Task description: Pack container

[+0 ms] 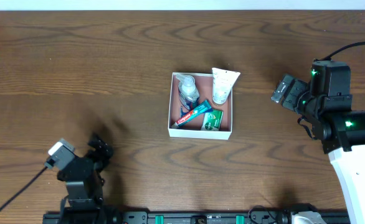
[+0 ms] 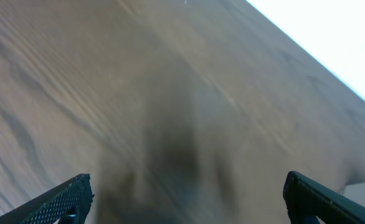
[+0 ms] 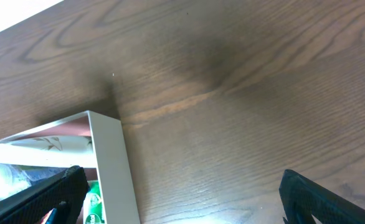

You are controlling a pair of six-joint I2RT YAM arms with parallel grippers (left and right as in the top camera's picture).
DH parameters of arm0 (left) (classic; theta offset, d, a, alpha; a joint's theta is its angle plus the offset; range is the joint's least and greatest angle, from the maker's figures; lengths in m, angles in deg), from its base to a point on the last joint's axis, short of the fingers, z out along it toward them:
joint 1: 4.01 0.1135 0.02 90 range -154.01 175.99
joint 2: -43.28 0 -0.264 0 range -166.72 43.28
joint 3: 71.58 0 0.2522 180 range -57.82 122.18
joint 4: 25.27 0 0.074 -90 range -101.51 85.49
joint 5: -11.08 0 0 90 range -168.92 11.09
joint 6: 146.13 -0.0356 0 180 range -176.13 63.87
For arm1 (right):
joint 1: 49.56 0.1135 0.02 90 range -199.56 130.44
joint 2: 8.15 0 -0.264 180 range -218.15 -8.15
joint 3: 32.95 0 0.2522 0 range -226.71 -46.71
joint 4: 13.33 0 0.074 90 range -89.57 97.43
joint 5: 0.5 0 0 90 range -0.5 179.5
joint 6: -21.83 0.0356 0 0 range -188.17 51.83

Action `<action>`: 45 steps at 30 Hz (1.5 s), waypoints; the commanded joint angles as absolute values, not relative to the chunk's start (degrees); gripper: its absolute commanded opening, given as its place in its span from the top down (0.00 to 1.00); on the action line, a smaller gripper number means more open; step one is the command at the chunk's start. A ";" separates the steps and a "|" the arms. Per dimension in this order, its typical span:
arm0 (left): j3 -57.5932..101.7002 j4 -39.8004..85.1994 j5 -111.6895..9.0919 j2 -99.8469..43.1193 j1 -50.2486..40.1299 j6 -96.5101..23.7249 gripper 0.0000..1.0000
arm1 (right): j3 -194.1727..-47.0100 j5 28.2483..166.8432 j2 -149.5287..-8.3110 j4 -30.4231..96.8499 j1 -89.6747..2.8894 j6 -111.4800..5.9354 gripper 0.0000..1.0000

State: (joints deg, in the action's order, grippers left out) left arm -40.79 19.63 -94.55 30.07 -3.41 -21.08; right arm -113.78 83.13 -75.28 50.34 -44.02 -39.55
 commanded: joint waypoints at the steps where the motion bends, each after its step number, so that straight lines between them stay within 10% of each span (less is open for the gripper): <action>1: -43.89 19.41 -93.20 33.35 -3.32 -20.23 0.02 | -114.20 82.87 -75.35 50.43 -44.67 -39.96 0.01; 45: -49.40 19.26 -91.10 38.94 -3.32 -21.10 0.02 | -114.20 82.87 -75.35 50.43 -44.67 -39.96 0.01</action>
